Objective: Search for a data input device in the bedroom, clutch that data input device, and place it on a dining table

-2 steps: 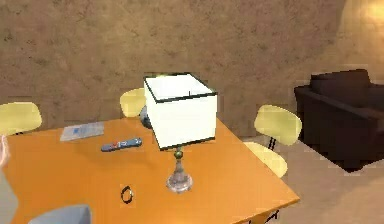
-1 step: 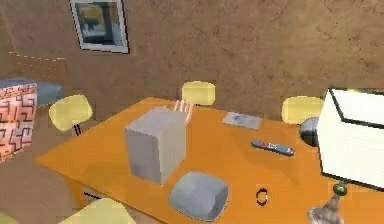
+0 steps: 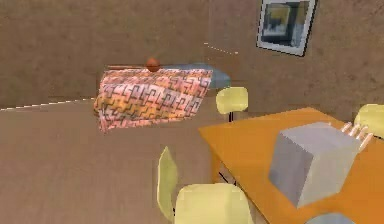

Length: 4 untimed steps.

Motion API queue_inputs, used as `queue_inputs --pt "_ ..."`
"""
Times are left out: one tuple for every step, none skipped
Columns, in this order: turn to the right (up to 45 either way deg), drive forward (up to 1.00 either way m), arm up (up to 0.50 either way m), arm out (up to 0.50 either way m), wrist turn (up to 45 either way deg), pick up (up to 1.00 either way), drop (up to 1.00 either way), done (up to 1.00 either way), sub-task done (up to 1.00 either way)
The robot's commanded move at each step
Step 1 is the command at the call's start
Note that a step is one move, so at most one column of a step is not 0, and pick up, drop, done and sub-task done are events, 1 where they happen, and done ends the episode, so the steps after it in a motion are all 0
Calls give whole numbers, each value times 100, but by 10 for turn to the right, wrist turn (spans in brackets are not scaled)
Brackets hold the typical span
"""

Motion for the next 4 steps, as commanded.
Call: queue_inputs --pt "-450 0 0 0 0 0 0 0 0" --pt "-30 0 0 0 0 0 0 0 0" --pt "0 0 0 48 0 0 0 0 0" --pt "0 0 0 0 450 0 0 0 0"
